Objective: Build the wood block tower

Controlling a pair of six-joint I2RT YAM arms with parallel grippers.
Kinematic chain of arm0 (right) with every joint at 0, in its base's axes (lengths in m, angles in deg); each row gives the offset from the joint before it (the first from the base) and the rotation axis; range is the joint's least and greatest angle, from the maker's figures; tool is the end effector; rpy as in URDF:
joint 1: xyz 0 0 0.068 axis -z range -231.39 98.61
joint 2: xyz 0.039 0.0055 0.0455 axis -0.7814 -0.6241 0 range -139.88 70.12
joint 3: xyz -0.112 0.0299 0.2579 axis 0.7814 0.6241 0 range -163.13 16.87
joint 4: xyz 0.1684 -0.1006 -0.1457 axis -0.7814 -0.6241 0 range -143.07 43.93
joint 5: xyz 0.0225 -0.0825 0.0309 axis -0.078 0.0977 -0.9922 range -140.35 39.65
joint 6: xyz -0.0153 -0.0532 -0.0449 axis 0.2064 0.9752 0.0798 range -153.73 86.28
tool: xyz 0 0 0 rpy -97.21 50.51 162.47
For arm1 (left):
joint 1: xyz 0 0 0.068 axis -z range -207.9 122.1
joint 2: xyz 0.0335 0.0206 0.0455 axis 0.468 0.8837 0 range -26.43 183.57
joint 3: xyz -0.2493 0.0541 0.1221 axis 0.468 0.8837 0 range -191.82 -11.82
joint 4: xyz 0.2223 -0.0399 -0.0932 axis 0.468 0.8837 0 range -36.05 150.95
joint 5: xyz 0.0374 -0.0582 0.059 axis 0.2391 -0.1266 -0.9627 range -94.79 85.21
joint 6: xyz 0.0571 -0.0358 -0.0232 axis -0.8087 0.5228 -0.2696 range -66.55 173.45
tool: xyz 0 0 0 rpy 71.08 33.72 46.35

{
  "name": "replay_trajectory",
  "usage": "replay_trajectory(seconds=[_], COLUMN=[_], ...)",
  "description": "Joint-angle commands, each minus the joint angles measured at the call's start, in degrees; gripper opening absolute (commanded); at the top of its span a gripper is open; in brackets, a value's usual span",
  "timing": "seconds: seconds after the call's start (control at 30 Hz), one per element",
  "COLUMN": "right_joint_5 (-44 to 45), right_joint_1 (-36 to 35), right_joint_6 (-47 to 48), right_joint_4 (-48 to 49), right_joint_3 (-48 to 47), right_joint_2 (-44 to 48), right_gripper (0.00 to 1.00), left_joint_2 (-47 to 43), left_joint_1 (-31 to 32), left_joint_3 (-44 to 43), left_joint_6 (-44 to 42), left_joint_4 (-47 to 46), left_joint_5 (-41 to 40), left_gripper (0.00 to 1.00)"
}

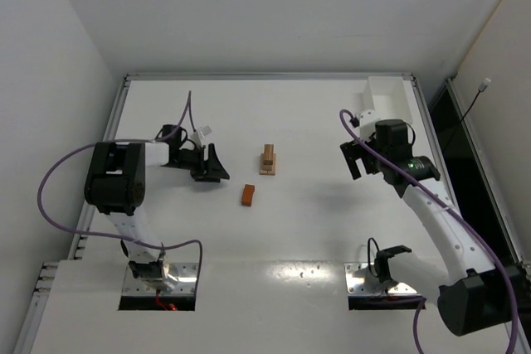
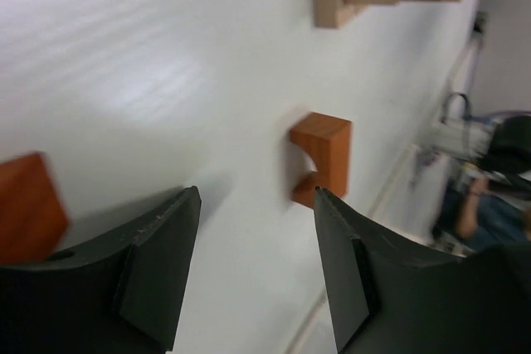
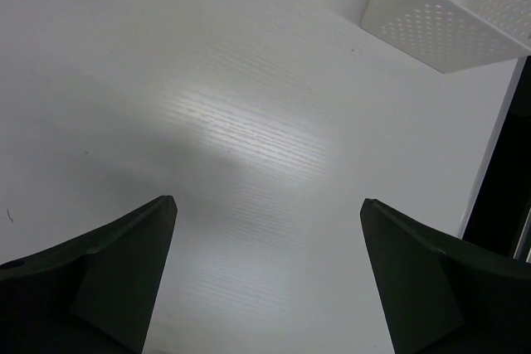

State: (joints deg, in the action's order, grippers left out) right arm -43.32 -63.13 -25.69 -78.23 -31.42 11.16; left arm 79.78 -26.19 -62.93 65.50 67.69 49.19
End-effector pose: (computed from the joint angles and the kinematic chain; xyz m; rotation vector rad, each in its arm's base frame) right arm 0.2065 0.0355 0.2756 -0.3362 2.2894 -0.1092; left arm 0.3130 -0.0570 0.1242 0.0121 2.5876 -1.3600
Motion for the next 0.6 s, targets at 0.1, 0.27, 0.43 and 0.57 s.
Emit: replay_trajectory(seconds=[0.1,0.27,0.43,0.57], right_joint_5=[-6.21,-10.1,-8.78,-11.6], right_joint_1=[-3.27,-13.11,-23.38,-29.8], right_joint_6=[0.84,2.87,-10.36,-14.89], right_joint_4=[1.22,0.7,2.28,3.5], right_joint_3=[-4.0,-6.64,-7.95,-10.93], right_joint_2=[-1.77,-5.89,-11.96,-18.02], right_gripper=[0.86,0.74,0.6,0.44], left_joint_2=[-10.13,-24.08,-34.74,-37.31], left_joint_1=[-1.36,1.35,2.41,2.94], left_joint_3=[0.22,-2.24,-2.24,-3.19], left_joint_6=[-8.62,-9.86,-3.81,-1.08], left_joint_4=[-2.14,0.68,1.2,6.81], left_joint_5=[-13.46,-26.76,-47.09,-60.46], left_gripper=[0.53,0.52,0.52,0.57])
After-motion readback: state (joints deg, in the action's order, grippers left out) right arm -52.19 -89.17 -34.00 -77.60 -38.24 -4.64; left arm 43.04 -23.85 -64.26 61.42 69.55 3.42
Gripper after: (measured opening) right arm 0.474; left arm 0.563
